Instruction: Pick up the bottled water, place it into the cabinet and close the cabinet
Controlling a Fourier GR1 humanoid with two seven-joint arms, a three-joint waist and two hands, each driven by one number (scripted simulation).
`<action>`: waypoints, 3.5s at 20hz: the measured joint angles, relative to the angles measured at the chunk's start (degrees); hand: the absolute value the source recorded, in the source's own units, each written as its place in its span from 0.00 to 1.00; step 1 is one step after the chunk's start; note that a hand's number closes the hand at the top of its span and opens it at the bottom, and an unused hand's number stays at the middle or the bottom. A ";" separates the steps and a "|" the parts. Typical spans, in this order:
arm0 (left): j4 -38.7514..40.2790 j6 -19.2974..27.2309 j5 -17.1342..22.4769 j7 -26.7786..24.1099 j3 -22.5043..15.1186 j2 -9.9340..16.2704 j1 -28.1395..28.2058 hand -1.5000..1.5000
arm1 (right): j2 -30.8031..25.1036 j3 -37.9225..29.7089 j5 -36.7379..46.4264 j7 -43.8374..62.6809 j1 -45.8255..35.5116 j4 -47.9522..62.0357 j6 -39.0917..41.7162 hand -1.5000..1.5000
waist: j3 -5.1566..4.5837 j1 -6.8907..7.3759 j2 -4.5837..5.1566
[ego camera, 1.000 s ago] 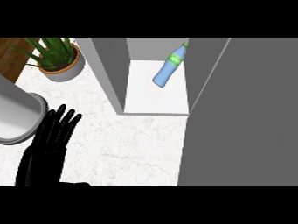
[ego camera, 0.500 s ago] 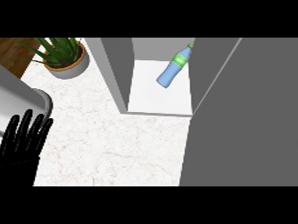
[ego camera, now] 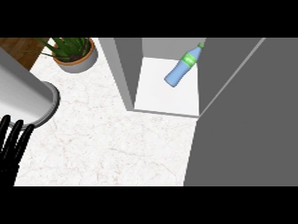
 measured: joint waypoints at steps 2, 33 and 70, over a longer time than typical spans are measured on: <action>-0.41 -1.10 0.31 -0.10 0.66 0.73 0.30 0.00 | 0.04 0.02 -0.24 0.75 -1.27 0.04 -0.13 1.00 | -0.02 0.88 0.29; 1.39 -10.00 4.06 1.81 5.67 7.06 0.37 0.00 | -6.38 -2.49 -2.40 8.24 -23.63 0.34 7.09 1.00 | -1.00 7.53 1.53; 3.52 -14.12 6.14 2.47 8.07 8.72 -2.32 0.00 | 1.88 -8.17 -7.40 22.05 -39.61 11.11 3.62 1.00 | -0.53 10.20 3.89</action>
